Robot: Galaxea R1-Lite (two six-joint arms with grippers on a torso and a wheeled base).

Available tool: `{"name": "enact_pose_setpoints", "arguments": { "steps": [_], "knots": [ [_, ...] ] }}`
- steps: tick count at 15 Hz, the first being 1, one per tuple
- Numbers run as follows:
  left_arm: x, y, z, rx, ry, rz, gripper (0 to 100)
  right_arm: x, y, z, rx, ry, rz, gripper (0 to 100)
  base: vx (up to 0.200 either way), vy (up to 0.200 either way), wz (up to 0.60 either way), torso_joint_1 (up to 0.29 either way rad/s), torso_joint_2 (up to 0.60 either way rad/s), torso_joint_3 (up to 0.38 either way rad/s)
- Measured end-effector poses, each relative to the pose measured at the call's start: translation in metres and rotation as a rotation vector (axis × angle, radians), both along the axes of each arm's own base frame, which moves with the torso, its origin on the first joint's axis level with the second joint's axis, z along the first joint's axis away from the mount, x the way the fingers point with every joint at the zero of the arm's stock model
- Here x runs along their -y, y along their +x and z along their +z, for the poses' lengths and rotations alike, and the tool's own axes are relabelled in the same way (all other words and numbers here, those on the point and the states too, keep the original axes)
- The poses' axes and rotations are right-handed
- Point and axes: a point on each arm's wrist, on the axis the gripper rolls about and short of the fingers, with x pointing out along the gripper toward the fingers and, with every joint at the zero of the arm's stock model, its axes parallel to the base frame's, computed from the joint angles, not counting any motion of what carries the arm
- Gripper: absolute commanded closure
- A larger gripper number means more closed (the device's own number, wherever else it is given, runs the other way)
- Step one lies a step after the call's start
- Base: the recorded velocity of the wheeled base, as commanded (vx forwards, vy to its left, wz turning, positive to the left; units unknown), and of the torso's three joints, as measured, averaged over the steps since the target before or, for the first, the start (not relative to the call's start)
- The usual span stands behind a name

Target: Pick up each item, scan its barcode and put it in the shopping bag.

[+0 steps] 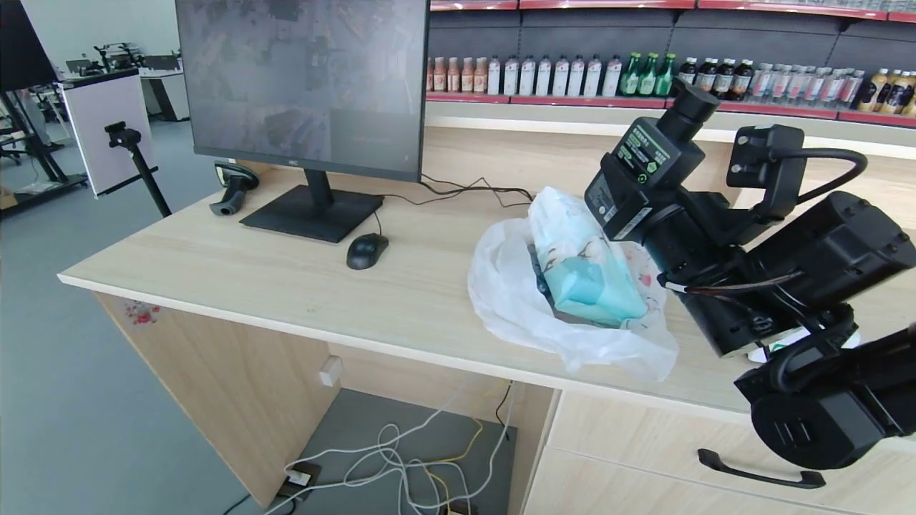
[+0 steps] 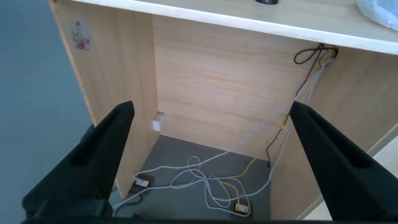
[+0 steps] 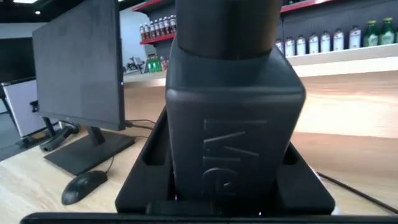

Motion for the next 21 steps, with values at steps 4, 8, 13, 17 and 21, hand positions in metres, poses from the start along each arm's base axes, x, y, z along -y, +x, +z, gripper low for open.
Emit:
{"name": "enact_pose_setpoints", "arguments": {
  "steps": [4,8,13,17,21],
  "knots": [
    [0.000,0.000,0.000,-0.001,0.000,-0.001,0,-0.015,0.004,0.002,0.015,0.024,0.040,100,0.000,0.000,0.00,0.000,0.00,0.000],
    [0.000,0.000,0.000,0.000,-0.002,-0.001,0,-0.038,0.015,-0.025,-0.048,-0.007,0.080,100,0.000,0.000,0.00,0.000,0.00,0.000],
    [0.000,0.000,0.000,0.001,0.000,-0.001,0,-0.043,0.018,-0.054,-0.132,-0.060,0.087,100,0.000,0.000,0.00,0.000,0.00,0.000],
    [0.000,0.000,0.000,0.001,0.000,-0.001,0,-0.042,0.011,-0.065,-0.177,-0.080,0.099,100,0.000,0.000,0.00,0.000,0.00,0.000],
    [0.000,0.000,0.000,0.001,0.002,-0.001,0,-0.036,-0.014,-0.069,-0.228,-0.096,0.133,100,0.000,0.000,0.00,0.000,0.00,0.000]
  ]
}}
